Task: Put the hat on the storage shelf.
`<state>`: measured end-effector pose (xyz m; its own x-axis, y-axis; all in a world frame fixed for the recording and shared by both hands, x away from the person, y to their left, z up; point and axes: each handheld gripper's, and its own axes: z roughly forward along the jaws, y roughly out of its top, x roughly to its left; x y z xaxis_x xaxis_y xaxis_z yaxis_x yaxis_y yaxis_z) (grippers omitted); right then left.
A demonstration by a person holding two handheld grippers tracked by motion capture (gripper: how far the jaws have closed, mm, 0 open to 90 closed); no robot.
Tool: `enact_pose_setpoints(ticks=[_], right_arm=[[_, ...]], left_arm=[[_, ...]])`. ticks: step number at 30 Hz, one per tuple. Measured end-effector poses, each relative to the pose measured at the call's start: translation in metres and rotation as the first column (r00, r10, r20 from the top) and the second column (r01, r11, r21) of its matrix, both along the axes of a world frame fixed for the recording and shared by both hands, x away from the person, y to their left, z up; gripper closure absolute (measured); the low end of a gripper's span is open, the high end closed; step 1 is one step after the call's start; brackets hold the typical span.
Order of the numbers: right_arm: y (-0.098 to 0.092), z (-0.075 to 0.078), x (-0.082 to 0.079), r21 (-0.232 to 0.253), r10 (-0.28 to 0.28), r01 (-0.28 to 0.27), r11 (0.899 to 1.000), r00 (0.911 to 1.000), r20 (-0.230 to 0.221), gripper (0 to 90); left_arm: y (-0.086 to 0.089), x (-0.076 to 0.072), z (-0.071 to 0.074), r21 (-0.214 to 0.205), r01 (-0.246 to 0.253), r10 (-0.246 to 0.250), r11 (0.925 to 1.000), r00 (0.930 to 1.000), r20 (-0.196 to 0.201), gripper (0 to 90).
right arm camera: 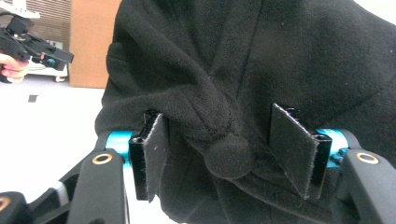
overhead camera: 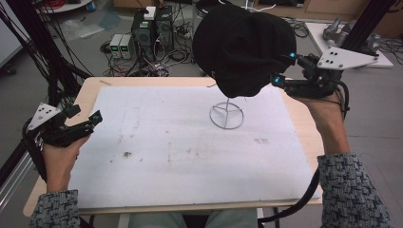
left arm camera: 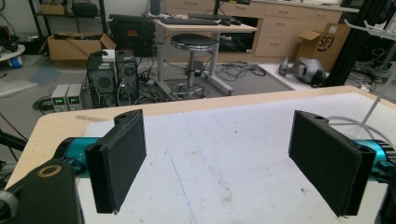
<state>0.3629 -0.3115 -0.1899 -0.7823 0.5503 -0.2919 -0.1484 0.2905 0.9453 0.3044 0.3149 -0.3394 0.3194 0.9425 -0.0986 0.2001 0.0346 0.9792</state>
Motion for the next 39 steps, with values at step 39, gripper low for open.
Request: enact_pose_setpoints(ticks=[39], right_arm=[[-0.048, -0.083, -0.050, 0.156, -0.279, 0.290, 0.944, 0.9559, -0.093, 11.6]], left_arm=[[-0.004, 0.003, -0.002, 0.006, 0.004, -0.004, 1.0000, 1.0000, -0.009, 19.2]])
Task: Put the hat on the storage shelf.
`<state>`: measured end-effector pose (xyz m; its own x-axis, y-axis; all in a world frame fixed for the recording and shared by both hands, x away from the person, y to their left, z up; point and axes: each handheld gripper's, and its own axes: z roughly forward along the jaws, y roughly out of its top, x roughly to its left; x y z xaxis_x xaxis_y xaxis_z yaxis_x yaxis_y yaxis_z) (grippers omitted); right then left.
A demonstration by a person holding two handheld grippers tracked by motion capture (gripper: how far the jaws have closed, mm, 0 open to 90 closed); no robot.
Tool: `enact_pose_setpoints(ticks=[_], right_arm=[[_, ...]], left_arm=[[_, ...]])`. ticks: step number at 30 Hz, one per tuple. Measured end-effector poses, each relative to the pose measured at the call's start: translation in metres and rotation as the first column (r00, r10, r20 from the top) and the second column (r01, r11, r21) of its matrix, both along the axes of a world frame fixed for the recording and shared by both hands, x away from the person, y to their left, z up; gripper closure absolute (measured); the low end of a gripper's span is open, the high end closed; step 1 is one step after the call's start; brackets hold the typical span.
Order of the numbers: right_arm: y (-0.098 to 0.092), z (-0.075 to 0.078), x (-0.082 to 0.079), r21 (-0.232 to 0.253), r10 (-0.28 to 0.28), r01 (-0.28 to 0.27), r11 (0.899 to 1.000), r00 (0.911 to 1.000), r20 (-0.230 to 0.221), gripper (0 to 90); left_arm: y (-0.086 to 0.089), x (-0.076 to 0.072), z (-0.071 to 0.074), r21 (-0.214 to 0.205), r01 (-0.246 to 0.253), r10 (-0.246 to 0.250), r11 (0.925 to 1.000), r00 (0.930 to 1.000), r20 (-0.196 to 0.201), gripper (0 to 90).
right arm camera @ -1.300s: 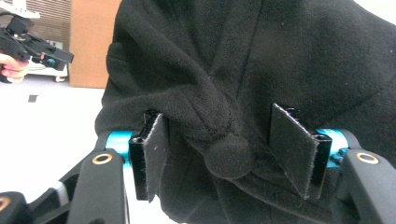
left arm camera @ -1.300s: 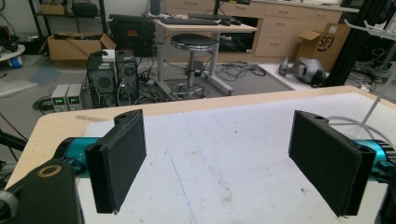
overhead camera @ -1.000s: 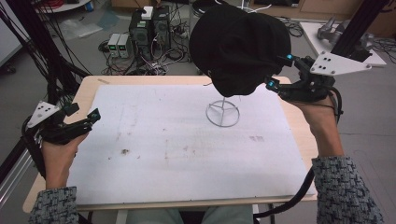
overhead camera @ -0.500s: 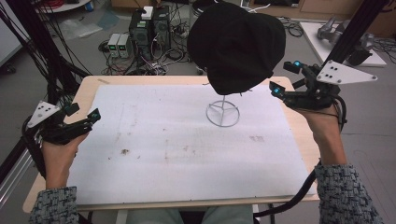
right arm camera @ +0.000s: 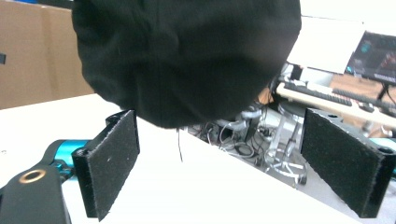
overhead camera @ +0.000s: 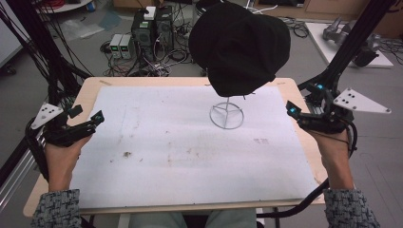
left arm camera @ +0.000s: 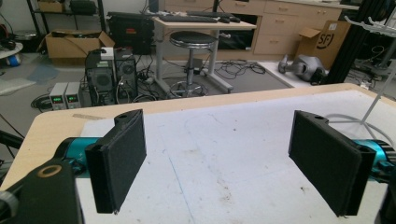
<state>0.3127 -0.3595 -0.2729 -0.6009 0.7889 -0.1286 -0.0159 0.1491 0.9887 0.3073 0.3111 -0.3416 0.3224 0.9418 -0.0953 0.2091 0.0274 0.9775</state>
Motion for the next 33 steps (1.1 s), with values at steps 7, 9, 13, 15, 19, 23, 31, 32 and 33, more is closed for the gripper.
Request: enact_pose_setpoints(ticks=[7, 9, 13, 15, 19, 23, 31, 32, 33], right_arm=[[-0.003, -0.042, -0.013, 0.014, -0.082, 0.083, 0.996, 0.9956, -0.045, 11.2], [-0.002, -0.054, -0.016, 0.012, -0.104, 0.105, 0.994, 0.9929, -0.058, 11.1], [0.001, -0.079, -0.021, 0.011, -0.121, 0.123, 0.992, 0.9879, -0.097, 11.1], [0.001, -0.090, -0.023, 0.021, -0.130, 0.133, 0.991, 0.9847, -0.116, 11.1], [0.001, -0.101, -0.026, 0.035, -0.146, 0.152, 0.988, 0.9809, -0.129, 11.1], [0.001, -0.107, -0.025, 0.029, -0.154, 0.160, 0.987, 0.9775, -0.144, 11.1], [-0.001, -0.116, -0.026, 0.017, -0.171, 0.176, 0.984, 0.9720, -0.161, 11.1], [-0.001, -0.117, -0.026, 0.021, -0.169, 0.175, 0.984, 0.9713, -0.167, 11.1], [-0.001, -0.118, -0.026, 0.023, -0.167, 0.173, 0.985, 0.9713, -0.169, 11.1]], left_arm=[[-0.002, 0.001, -0.002, 0.004, 0.003, -0.003, 1.0000, 1.0000, -0.006, 19.2], [-0.002, 0.002, -0.003, 0.003, 0.000, 0.000, 1.0000, 1.0000, -0.006, 19.2], [-0.002, 0.002, -0.004, 0.005, -0.002, 0.002, 1.0000, 1.0000, -0.007, 19.1], [-0.002, 0.002, -0.004, 0.002, -0.004, 0.004, 1.0000, 1.0000, -0.005, 19.1], [-0.002, 0.003, -0.004, 0.004, -0.005, 0.005, 1.0000, 1.0000, -0.002, 19.1], [-0.003, 0.004, -0.007, 0.004, -0.008, 0.008, 1.0000, 1.0000, -0.006, 19.1], [-0.003, 0.006, -0.010, 0.004, -0.015, 0.015, 0.9999, 0.9998, -0.013, 19.1], [-0.003, 0.006, -0.010, 0.004, -0.016, 0.016, 0.9999, 0.9998, -0.013, 19.2], [-0.002, 0.006, -0.010, 0.004, -0.016, 0.016, 0.9999, 0.9998, -0.013, 19.2]])
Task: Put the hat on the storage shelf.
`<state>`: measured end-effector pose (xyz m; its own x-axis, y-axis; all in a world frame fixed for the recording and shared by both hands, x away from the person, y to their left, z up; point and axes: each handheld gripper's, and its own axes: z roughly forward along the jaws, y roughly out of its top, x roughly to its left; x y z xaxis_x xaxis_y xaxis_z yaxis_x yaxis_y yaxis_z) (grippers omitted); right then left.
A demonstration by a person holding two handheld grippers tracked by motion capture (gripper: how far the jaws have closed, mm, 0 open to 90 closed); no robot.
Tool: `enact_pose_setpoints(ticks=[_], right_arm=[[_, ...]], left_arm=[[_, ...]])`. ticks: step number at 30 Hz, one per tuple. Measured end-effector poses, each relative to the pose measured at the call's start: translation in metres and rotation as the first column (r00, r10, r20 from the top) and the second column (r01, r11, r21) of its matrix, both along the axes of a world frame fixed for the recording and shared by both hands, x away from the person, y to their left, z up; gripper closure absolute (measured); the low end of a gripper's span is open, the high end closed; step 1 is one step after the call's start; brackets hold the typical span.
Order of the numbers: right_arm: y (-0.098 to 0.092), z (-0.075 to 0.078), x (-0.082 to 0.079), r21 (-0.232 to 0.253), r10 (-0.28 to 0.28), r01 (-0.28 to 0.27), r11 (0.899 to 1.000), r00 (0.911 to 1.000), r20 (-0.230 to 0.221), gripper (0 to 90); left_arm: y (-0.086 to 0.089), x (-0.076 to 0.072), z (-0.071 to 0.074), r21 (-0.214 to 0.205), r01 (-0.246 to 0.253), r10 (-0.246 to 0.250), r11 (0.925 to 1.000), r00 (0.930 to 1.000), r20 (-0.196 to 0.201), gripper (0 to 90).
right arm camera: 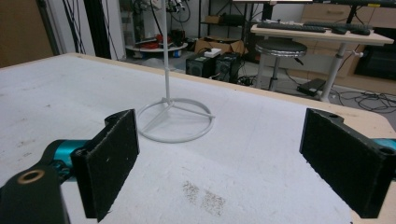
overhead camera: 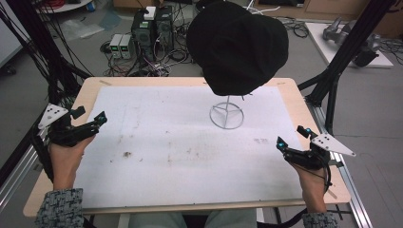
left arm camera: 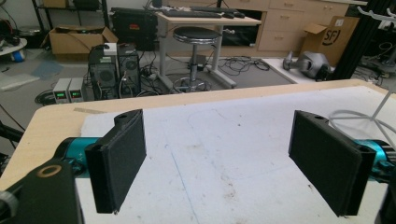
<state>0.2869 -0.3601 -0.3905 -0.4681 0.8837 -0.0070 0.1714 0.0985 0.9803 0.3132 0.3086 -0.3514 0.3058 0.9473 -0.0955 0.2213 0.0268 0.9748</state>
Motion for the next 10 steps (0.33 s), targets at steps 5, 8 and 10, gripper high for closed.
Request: enact_pose_setpoints(ticks=[5, 8, 10], right_arm=[[0.0025, -0.0006, 0.0011, -0.006, 0.006, -0.006, 1.000, 1.0000, 0.000, 11.1], [0.0031, 0.0001, 0.0009, -0.003, 0.007, -0.007, 1.000, 1.0000, 0.004, 11.1], [0.0023, 0.0004, 0.0009, -0.004, 0.007, -0.007, 1.000, 1.0000, 0.005, 11.1]], left_arm=[[0.0005, -0.0006, 0.0002, 0.001, 0.000, 0.000, 1.0000, 1.0000, -0.001, 19.1], [0.0007, -0.0008, 0.0005, 0.002, 0.002, -0.002, 1.0000, 1.0000, -0.001, 19.1], [0.0007, -0.0007, 0.0002, 0.002, 0.002, -0.002, 1.0000, 1.0000, 0.000, 19.1]])
